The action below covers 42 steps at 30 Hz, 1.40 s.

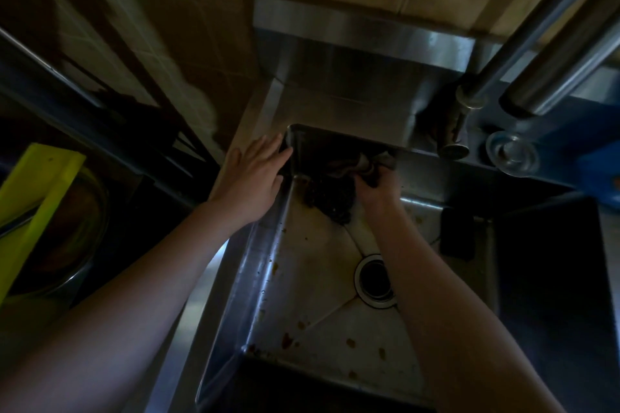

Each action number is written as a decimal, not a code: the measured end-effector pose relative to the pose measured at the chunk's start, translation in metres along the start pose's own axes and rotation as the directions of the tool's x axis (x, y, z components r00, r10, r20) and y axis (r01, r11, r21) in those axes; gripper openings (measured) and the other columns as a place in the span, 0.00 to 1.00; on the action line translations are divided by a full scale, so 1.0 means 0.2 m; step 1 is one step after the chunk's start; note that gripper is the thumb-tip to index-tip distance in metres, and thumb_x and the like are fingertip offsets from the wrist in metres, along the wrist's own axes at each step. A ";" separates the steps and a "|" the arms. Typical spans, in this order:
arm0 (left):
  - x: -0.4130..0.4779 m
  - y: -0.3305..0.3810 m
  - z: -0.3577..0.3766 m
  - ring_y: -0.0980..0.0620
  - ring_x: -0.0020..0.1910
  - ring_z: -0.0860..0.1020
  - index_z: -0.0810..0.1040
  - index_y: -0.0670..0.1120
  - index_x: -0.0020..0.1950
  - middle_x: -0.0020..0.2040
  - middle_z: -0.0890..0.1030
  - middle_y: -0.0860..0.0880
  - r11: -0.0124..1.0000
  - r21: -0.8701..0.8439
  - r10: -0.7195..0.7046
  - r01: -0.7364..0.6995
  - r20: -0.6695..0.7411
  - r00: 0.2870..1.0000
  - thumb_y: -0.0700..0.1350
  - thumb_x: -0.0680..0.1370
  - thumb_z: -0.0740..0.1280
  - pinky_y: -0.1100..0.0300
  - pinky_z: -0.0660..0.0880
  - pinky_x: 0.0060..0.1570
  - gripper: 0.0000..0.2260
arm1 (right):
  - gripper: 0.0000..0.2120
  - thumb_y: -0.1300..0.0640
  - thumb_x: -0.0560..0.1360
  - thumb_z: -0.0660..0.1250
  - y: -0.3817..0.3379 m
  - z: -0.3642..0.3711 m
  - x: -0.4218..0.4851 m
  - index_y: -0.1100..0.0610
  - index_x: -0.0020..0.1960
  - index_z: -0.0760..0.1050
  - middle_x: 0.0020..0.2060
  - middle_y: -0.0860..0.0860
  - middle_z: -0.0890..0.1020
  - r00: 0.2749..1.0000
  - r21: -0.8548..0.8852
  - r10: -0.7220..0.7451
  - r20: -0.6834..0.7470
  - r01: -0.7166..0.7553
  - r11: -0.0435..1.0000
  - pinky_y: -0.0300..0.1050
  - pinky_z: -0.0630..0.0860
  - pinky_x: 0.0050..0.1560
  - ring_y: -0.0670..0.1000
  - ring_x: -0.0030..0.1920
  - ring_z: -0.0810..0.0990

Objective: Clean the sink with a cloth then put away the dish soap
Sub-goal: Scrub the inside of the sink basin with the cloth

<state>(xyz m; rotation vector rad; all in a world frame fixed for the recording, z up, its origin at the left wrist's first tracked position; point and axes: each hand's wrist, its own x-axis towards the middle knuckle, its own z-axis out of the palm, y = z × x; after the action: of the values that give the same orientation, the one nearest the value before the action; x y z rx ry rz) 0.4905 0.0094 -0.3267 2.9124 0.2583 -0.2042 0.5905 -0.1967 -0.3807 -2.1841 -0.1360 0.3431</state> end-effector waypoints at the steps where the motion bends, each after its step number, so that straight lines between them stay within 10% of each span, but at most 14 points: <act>1: 0.01 0.00 0.00 0.48 0.76 0.51 0.57 0.51 0.75 0.78 0.53 0.49 1.000 0.005 -0.004 0.004 -0.003 1.000 0.47 0.80 0.57 0.42 0.54 0.68 0.23 | 0.05 0.59 0.75 0.66 -0.02 0.02 -0.01 0.61 0.48 0.76 0.40 0.53 0.80 0.998 0.104 0.019 0.054 -0.025 0.994 0.34 0.72 0.39 0.41 0.35 0.75; 10: 0.12 0.08 -0.01 0.46 0.75 0.52 0.55 0.49 0.76 0.78 0.51 0.47 0.997 -0.074 0.013 -0.010 0.028 1.000 0.47 0.80 0.59 0.45 0.54 0.70 0.25 | 0.06 0.61 0.75 0.66 0.02 -0.12 0.00 0.61 0.51 0.77 0.47 0.60 0.82 0.994 0.171 0.099 0.045 -0.106 0.980 0.35 0.74 0.41 0.59 0.48 0.81; 15: 0.13 0.13 0.00 0.42 0.75 0.52 0.52 0.51 0.76 0.78 0.47 0.45 0.998 -0.062 -0.018 0.023 0.083 0.996 0.49 0.80 0.58 0.43 0.56 0.71 0.26 | 0.06 0.61 0.75 0.66 0.18 -0.32 -0.01 0.64 0.50 0.76 0.48 0.64 0.81 0.984 0.181 0.177 -0.010 -0.173 0.968 0.58 0.77 0.53 0.65 0.50 0.80; 18: 0.12 0.14 0.00 0.37 0.73 0.57 0.52 0.50 0.76 0.78 0.46 0.44 0.995 -0.086 -0.044 0.054 0.112 0.993 0.49 0.80 0.59 0.43 0.61 0.69 0.27 | 0.05 0.60 0.75 0.66 0.25 -0.44 -0.03 0.61 0.47 0.77 0.45 0.63 0.82 0.980 0.188 0.190 -0.061 -0.175 0.966 0.47 0.80 0.44 0.62 0.47 0.80; 24: 0.12 0.12 0.00 0.37 0.72 0.59 0.53 0.47 0.76 0.77 0.46 0.42 0.992 -0.116 -0.041 0.053 0.105 0.994 0.47 0.79 0.60 0.44 0.64 0.67 0.28 | 0.07 0.61 0.75 0.66 0.36 -0.67 -0.06 0.64 0.50 0.77 0.48 0.64 0.81 0.945 0.158 0.287 -0.158 -0.263 0.952 0.60 0.77 0.52 0.65 0.50 0.80; 29: 0.13 0.11 0.01 0.37 0.72 0.60 0.54 0.46 0.76 0.77 0.49 0.41 0.990 -0.129 -0.038 0.049 0.090 0.995 0.46 0.79 0.61 0.44 0.64 0.67 0.27 | 0.19 0.65 0.76 0.65 0.46 -0.88 -0.02 0.56 0.65 0.72 0.60 0.54 0.78 0.792 0.365 0.547 -0.271 -0.441 0.820 0.49 0.76 0.58 0.55 0.59 0.78; 33: 0.13 0.13 0.01 0.38 0.72 0.60 0.55 0.46 0.76 0.77 0.50 0.41 0.993 -0.113 -0.030 0.038 0.077 0.997 0.47 0.79 0.61 0.44 0.64 0.68 0.27 | 0.09 0.64 0.76 0.64 0.45 -0.90 -0.07 0.67 0.54 0.75 0.50 0.66 0.80 0.882 0.107 0.364 -0.299 -0.348 0.931 0.63 0.75 0.55 0.67 0.52 0.78; 42: 0.18 0.27 0.02 0.43 0.76 0.49 0.50 0.46 0.77 0.78 0.47 0.44 0.993 -0.114 0.043 -0.032 0.091 0.995 0.46 0.80 0.59 0.49 0.54 0.72 0.28 | 0.07 0.65 0.75 0.64 0.38 -0.66 -0.03 0.67 0.52 0.75 0.48 0.65 0.80 0.935 0.018 0.302 -0.186 -0.304 0.952 0.52 0.75 0.49 0.65 0.50 0.79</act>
<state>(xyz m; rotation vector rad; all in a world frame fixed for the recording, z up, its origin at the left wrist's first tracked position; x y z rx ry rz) 0.5353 -0.0388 -0.3259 2.7841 0.1932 -0.3090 0.6214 -0.3445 -0.3668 -2.2363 0.3088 0.3065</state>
